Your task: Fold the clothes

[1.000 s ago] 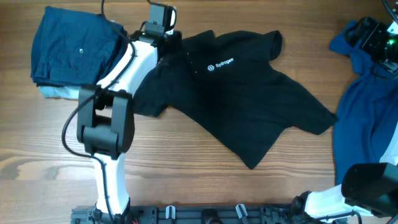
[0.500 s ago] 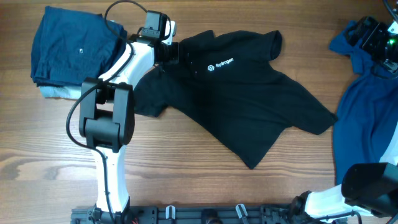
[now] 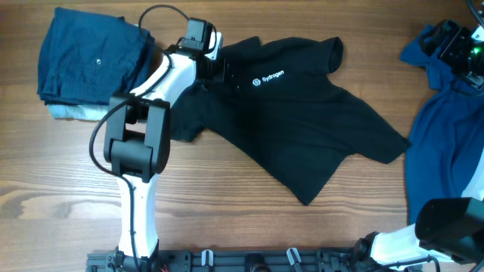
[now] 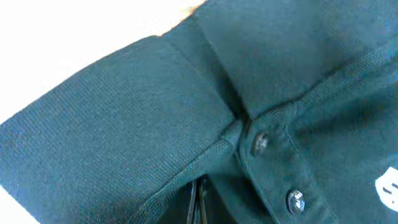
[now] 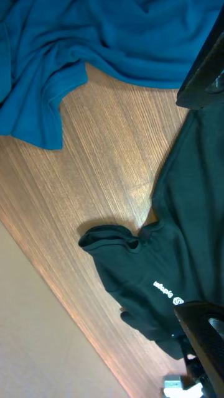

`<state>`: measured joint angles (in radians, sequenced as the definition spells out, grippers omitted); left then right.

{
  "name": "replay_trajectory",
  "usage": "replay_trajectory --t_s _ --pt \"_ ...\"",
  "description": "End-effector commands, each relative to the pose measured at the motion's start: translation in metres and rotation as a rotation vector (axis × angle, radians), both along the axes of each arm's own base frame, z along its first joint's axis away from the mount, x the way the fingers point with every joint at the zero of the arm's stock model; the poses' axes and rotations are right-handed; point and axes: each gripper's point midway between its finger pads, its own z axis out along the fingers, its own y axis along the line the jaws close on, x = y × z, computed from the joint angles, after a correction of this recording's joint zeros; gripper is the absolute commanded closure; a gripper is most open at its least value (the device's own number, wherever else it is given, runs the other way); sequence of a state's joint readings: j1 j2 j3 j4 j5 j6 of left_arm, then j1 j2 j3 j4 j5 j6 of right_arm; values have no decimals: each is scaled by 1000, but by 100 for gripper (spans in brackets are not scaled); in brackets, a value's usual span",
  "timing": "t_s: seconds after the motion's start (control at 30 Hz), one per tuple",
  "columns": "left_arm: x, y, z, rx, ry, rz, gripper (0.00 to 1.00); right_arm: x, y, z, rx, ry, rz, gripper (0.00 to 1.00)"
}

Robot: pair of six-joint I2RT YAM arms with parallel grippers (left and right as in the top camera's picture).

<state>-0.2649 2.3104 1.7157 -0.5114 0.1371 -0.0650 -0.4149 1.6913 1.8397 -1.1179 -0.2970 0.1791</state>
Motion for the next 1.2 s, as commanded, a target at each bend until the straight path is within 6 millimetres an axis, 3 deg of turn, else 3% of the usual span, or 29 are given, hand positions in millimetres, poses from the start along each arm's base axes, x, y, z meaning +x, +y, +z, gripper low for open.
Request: replay_trajectory --t_s 0.0,0.07,0.17,0.23,0.3,0.37,0.43,0.47,0.5,0.57,0.6,0.63,0.7,0.73,0.77,0.8,0.87,1.0,1.07,1.17 --pt "6 46 -32 200 3 192 96 3 3 -4 22 4 8 0" --pt "11 79 -29 238 -16 403 96 3 3 -4 22 4 8 1" --pt "8 111 -33 173 33 617 96 3 3 -4 22 4 8 1" --pt "14 106 -32 35 66 603 95 3 3 -4 22 4 8 1" --pt "24 102 -19 -14 30 593 95 3 3 -4 22 4 8 0" --pt "44 84 29 -77 -94 552 96 3 3 -4 22 4 8 0" --pt "56 67 99 -147 -240 518 93 3 3 -4 22 4 8 0" --pt "53 56 149 -188 -321 496 88 3 3 -4 22 4 8 0" --pt "46 50 180 -211 -361 481 87 4 3 -4 19 2 7 0" --pt "20 41 236 -234 -409 445 86 32 -11 21 -55 -150 3 1" --pt "1 39 260 -220 -424 408 83 39 -11 28 -49 -189 2 0" --pt "-23 42 277 -191 -413 377 82 34 0 24 65 -165 -32 1" --pt "-44 50 276 -161 -355 384 81 29 12 21 122 -145 4 0" --pt "-56 57 263 -128 -288 394 81 20 24 12 183 -91 17 32" --pt "-61 63 253 -105 -244 404 81 8 32 0 212 -13 15 87" --pt "-67 69 243 -83 -200 415 81 -5 39 -17 220 80 7 96" --pt "-70 77 223 -50 -135 431 80 -31 62 -66 187 278 43 96" --pt "-64 75 201 -31 -90 431 82 -42 96 -140 148 445 113 96" --pt "-69 76 188 -9 -44 430 82 -48 93 -186 107 559 43 96" --pt "-73 78 182 4 -17 431 83 -40 87 -232 86 633 37 96"
